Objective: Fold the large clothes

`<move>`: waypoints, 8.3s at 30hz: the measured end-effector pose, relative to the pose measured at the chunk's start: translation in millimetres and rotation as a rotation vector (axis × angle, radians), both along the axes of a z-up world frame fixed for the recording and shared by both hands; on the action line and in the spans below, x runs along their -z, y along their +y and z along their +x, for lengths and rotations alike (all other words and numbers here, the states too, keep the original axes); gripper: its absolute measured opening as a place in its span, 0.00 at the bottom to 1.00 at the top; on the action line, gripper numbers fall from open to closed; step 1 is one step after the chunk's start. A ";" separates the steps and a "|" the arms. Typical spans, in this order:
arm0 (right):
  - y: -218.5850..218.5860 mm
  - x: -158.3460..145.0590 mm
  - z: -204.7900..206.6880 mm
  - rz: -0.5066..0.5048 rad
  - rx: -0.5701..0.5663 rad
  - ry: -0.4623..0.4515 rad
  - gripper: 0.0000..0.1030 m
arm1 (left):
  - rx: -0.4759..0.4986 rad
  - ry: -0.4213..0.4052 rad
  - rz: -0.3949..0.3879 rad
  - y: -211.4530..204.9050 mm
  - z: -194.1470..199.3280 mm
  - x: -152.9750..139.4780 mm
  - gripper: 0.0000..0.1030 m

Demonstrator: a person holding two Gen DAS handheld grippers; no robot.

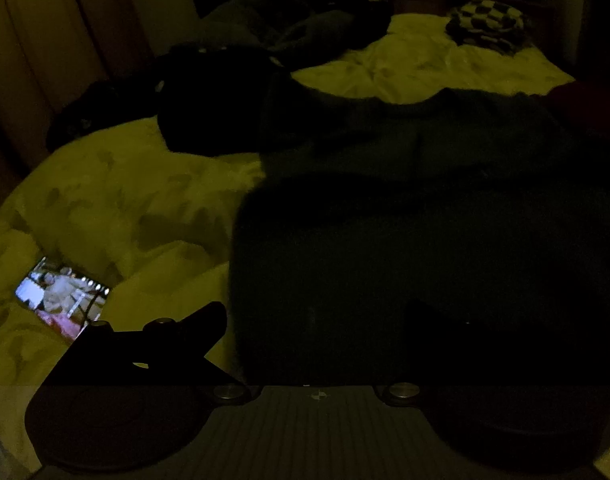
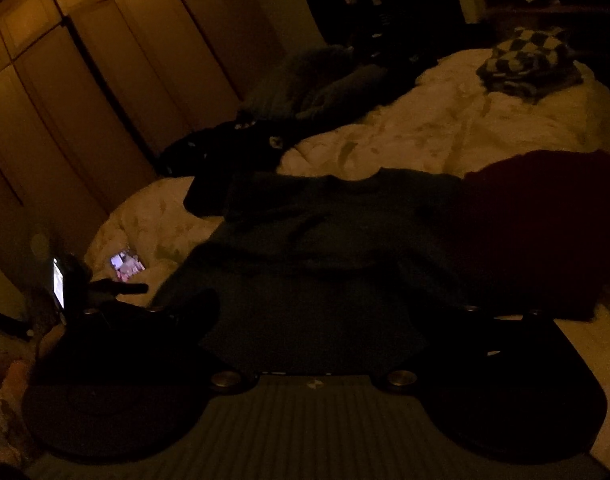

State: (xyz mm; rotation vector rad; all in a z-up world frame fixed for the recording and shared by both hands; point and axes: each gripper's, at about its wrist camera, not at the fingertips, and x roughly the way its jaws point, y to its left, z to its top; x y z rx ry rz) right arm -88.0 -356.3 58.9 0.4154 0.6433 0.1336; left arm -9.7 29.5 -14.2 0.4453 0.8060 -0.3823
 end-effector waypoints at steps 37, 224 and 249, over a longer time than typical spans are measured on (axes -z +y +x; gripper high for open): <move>-35.1 30.2 -48.7 0.160 0.179 0.108 0.69 | -0.046 0.460 -0.491 98.2 -24.8 15.8 1.00; -152.1 103.1 126.3 0.403 0.221 -0.127 0.90 | 0.452 0.010 -0.146 -294.2 25.2 35.7 1.00; -149.1 111.7 128.8 0.410 0.225 -0.122 0.90 | 0.300 0.126 -0.245 -312.7 32.8 50.4 0.88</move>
